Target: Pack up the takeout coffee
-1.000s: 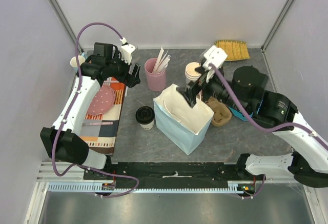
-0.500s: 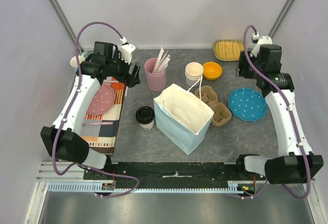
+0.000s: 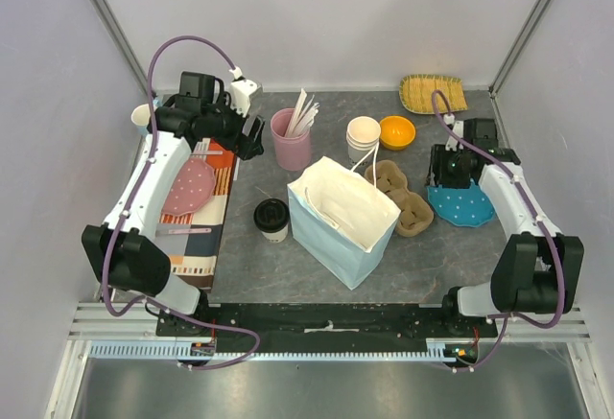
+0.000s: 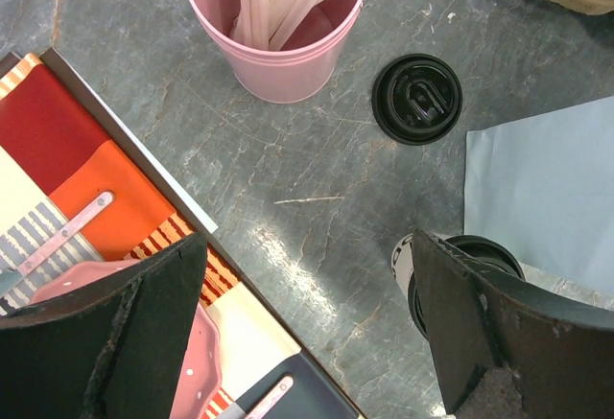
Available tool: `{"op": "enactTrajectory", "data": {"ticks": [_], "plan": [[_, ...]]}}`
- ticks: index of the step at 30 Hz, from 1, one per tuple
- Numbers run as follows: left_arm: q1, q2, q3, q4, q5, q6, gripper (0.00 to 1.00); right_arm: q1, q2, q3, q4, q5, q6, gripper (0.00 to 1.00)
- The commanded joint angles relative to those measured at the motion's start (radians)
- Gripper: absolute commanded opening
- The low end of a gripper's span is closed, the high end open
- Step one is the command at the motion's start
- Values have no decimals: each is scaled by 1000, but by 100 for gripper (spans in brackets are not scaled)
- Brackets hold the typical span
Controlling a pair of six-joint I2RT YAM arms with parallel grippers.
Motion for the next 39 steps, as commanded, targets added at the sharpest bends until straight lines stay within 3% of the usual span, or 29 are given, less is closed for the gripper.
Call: {"op": "enactTrajectory", "data": {"ticks": [1, 9, 12, 14, 18, 23, 31, 34, 37, 39], "plan": [[3, 14, 51, 1, 46, 40, 93, 73, -5, -30, 32, 29, -122, 59], [3, 20, 62, -1, 29, 55, 93, 157, 40, -17, 25, -21, -215, 59], [3, 24, 68, -2, 23, 56, 93, 185, 38, 3, 60, -34, -150, 59], [4, 29, 71, -1, 25, 51, 93, 223, 55, 43, 33, 95, 12, 55], [3, 31, 71, -1, 25, 54, 93, 292, 20, 69, 68, 195, 331, 54], [3, 28, 65, -1, 40, 52, 93, 312, -40, 17, 143, 306, 514, 50], [3, 24, 54, -2, 48, 51, 93, 396, -107, -78, 172, 513, 971, 69], [3, 27, 59, -2, 41, 57, 93, 409, -45, -40, 27, 577, 1123, 66], [3, 31, 59, -1, 41, 57, 93, 415, 63, 54, -168, 667, 1211, 54], [4, 32, 56, -2, 41, 56, 93, 421, 116, 103, -202, 684, 1236, 50]]}}
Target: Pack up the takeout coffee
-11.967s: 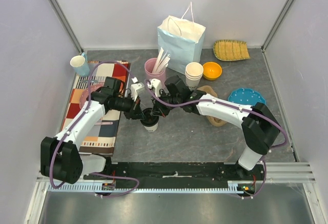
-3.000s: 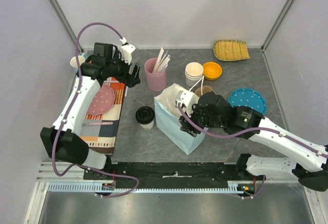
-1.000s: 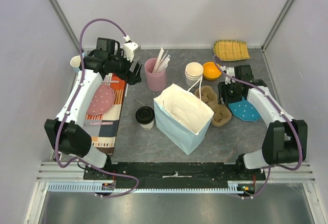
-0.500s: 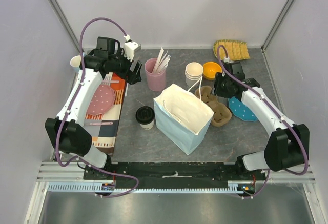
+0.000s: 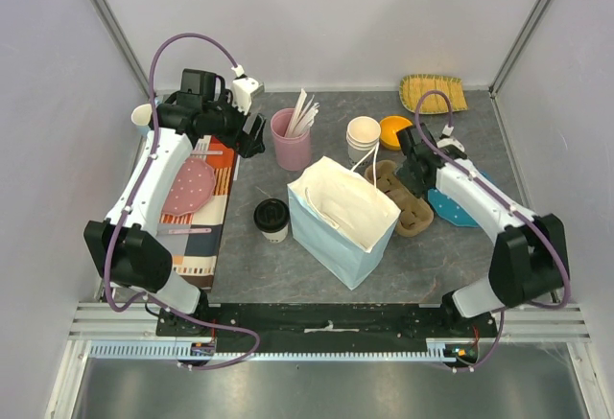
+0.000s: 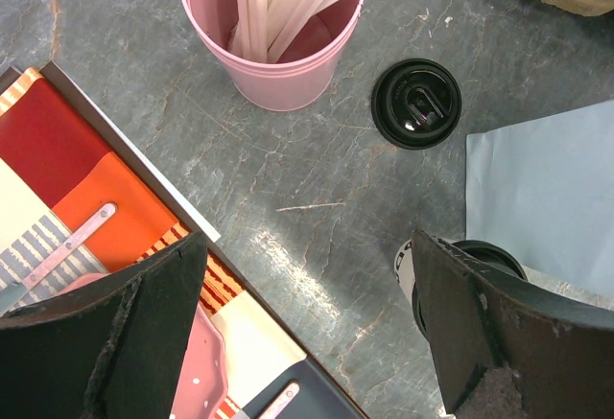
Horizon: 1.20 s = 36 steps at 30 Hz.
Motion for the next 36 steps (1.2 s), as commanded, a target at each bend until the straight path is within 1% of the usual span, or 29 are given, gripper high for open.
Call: {"op": "enactTrajectory", "data": {"ticks": [1, 2, 6, 12, 16, 19, 23, 28, 33, 35, 36], "plan": [[3, 8, 24, 4, 24, 36, 93, 15, 94, 106, -183, 135, 182, 50], [3, 7, 24, 4, 24, 37, 93, 18, 97, 112, -180, 137, 182, 50], [3, 13, 19, 4, 16, 43, 93, 36, 77, 113, -165, 169, 185, 57], [3, 26, 25, 6, 16, 45, 93, 57, 91, 80, -157, 103, 228, 59], [3, 26, 24, 4, 13, 46, 93, 76, 115, 76, -135, 108, 243, 59], [3, 22, 21, 4, 14, 48, 93, 78, 130, 93, -113, 102, 214, 59], [4, 19, 14, 4, 13, 51, 93, 78, 158, 88, -109, 106, 214, 59], [3, 11, 13, 3, 10, 53, 93, 78, 172, 76, -96, 91, 217, 55], [3, 16, 13, 4, 8, 56, 93, 78, 167, 80, -94, 105, 214, 47], [3, 16, 14, 3, 7, 54, 93, 78, 164, 76, -94, 108, 215, 42], [3, 16, 16, 4, 7, 53, 93, 78, 160, 74, -92, 106, 217, 41]]}}
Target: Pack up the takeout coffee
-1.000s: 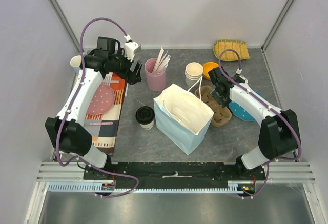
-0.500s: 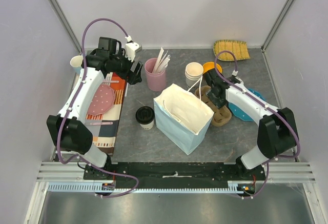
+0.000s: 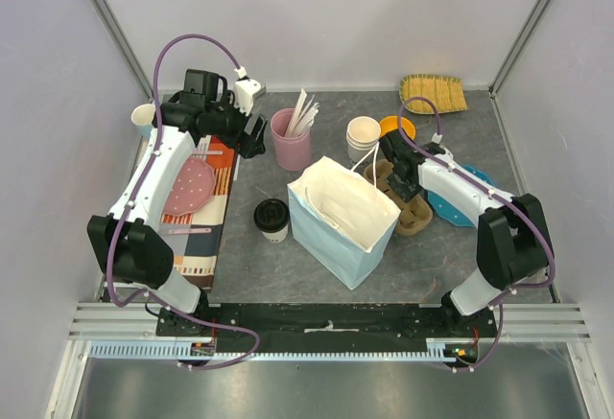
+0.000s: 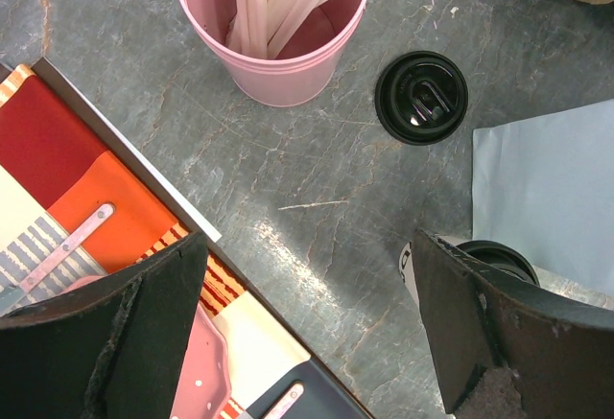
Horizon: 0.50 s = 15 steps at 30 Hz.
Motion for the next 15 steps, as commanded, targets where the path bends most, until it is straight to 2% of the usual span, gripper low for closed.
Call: {"op": "enactTrajectory", "data": {"ticks": [1, 15], "plan": [[3, -8, 17, 4, 10, 38, 93, 2, -12, 8, 25, 10, 15, 41], [3, -8, 17, 4, 13, 38, 93, 2, -65, 12, 25, -1, 4, 32]]}}
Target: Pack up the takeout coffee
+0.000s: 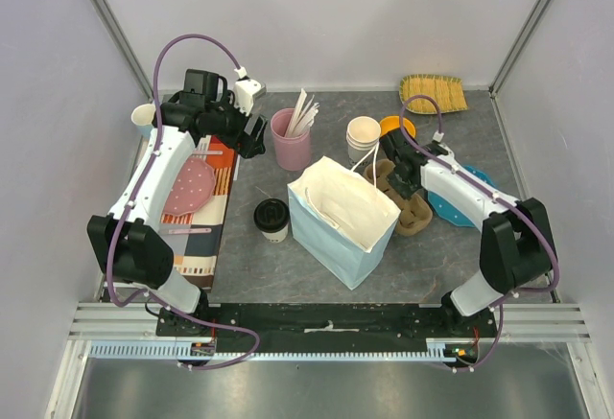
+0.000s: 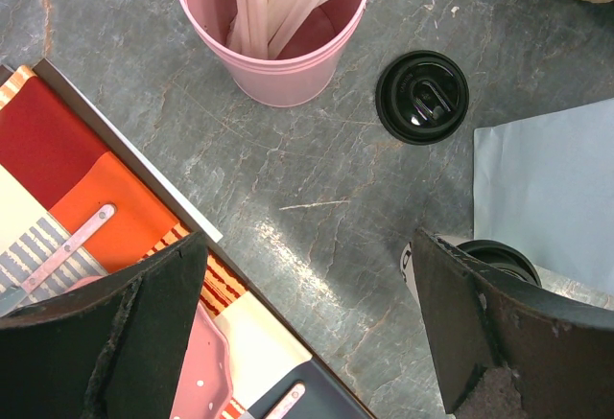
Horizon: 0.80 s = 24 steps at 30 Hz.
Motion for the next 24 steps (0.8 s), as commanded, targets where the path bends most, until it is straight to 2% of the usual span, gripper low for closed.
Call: {"op": "enactTrajectory", "data": {"ticks": [1, 4, 5, 7, 11, 18, 21, 22, 24], "plan": [[3, -8, 17, 3, 11, 36, 93, 2, -45, 11, 10, 1, 2, 36], [3, -8, 17, 3, 10, 39, 93, 2, -48, 2, 9, -14, 2, 52], [3, -8, 16, 3, 10, 39, 93, 2, -48, -3, 9, -17, 9, 63], [3, -8, 13, 4, 13, 37, 93, 3, -45, -14, 15, -32, 9, 68], [3, -7, 8, 4, 13, 37, 93, 2, -28, -53, 87, -57, 21, 68], [3, -13, 1, 4, 8, 40, 93, 2, 24, -35, 99, -58, 12, 67], [3, -16, 2, 3, 7, 42, 93, 2, 21, -38, 99, -54, 9, 61], [4, -14, 2, 4, 5, 43, 93, 2, 19, -41, 99, -54, 10, 55], [3, -11, 2, 4, 5, 45, 93, 2, 16, -52, 98, -61, 15, 50]]}}
